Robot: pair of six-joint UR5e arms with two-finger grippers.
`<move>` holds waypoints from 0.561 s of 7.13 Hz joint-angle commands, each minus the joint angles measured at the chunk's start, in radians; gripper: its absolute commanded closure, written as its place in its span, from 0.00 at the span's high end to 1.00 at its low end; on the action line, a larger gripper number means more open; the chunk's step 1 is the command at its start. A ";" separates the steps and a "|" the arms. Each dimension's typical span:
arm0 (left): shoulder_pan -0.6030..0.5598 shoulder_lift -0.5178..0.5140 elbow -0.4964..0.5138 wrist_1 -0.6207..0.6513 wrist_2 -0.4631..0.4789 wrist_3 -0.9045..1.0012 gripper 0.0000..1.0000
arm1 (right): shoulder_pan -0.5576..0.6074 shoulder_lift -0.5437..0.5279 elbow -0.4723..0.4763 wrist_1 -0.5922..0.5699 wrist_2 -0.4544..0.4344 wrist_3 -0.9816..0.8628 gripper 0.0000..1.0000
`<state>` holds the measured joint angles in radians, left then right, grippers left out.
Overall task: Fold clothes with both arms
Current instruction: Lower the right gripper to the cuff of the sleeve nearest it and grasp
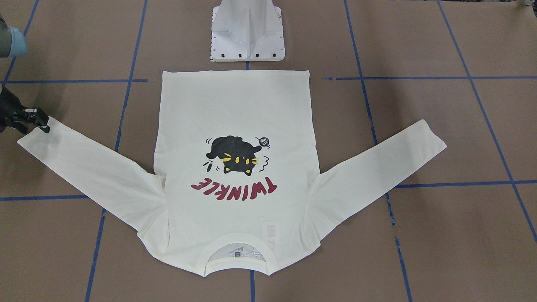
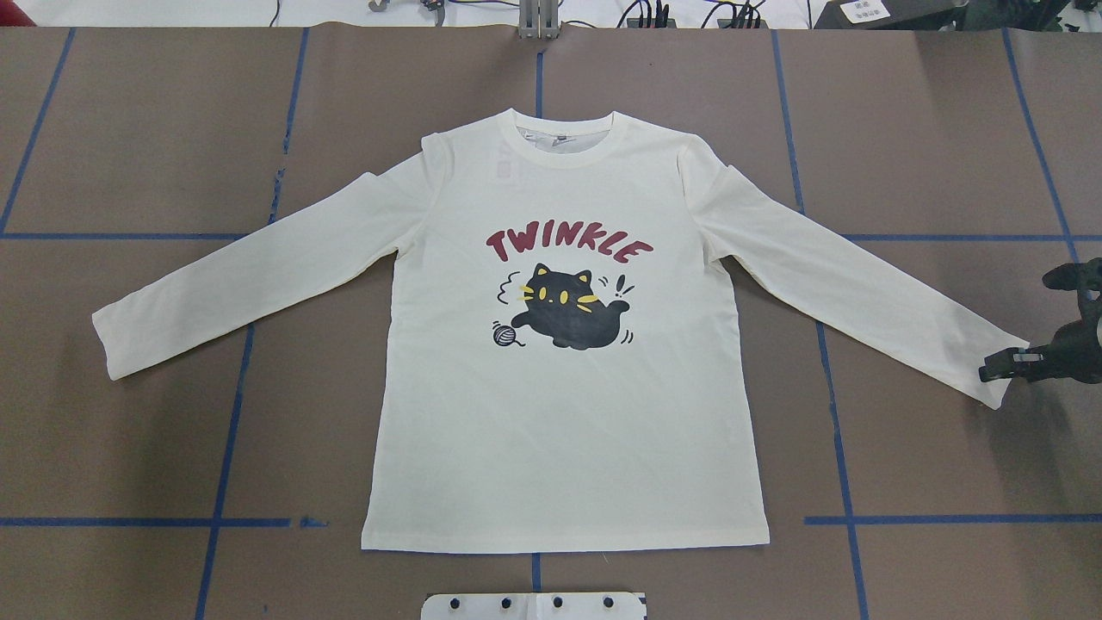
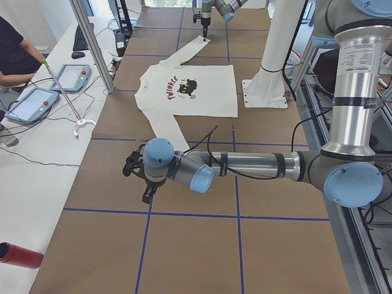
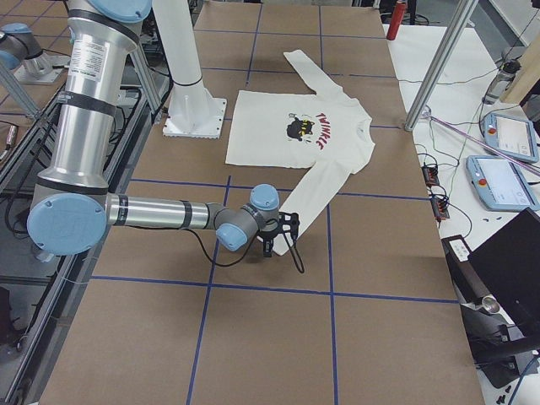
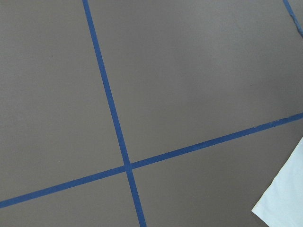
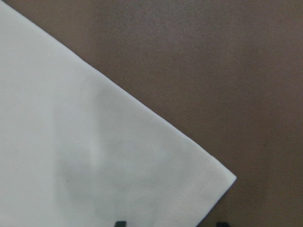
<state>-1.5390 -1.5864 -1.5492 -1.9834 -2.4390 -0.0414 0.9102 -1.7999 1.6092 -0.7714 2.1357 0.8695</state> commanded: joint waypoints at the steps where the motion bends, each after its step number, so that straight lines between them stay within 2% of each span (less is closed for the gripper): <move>1: 0.000 -0.001 0.000 0.000 0.000 0.000 1.00 | 0.009 0.004 0.005 -0.002 0.003 -0.001 0.05; 4: 0.000 -0.001 0.001 0.000 0.000 0.000 1.00 | 0.044 0.011 0.018 -0.003 0.030 -0.001 0.00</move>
<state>-1.5387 -1.5876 -1.5484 -1.9834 -2.4383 -0.0414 0.9423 -1.7909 1.6205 -0.7734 2.1569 0.8683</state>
